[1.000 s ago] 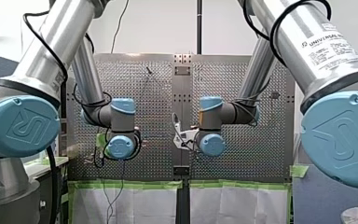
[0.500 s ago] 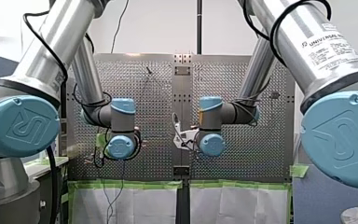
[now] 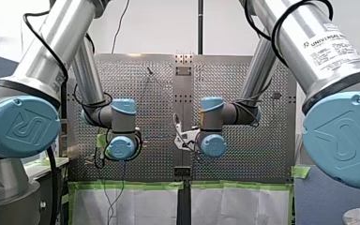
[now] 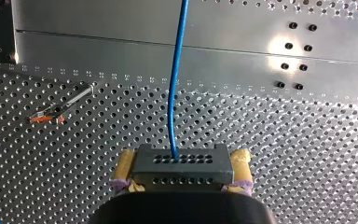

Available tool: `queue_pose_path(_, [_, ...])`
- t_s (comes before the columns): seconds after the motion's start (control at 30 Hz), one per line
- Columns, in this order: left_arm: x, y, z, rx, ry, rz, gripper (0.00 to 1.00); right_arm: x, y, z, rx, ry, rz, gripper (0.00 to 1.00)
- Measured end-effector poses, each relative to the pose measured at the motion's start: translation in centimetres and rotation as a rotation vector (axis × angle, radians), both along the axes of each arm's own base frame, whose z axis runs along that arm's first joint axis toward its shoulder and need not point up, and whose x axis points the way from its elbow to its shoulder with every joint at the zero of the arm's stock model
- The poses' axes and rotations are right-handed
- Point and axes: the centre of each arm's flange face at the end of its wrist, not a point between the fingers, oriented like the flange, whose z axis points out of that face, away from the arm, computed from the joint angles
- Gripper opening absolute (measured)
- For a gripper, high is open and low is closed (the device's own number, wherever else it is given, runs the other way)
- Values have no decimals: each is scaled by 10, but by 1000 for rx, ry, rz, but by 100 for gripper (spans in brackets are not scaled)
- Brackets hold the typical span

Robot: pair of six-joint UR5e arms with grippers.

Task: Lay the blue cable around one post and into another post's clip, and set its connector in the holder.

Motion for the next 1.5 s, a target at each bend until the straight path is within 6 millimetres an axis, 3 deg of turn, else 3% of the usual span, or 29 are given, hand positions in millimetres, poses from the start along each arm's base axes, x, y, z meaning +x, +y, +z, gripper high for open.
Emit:
queue_pose_path(0.93, [0, 0, 0, 0, 0, 0, 100, 0, 0, 0, 0, 0, 0, 3])
queue_pose_path(1.07, [0, 0, 0, 0, 0, 0, 81, 0, 0, 0, 0, 0, 0, 3])
queue_pose_path(1.5, [0, 0, 0, 0, 0, 0, 78, 0, 0, 0, 0, 0, 0, 3])
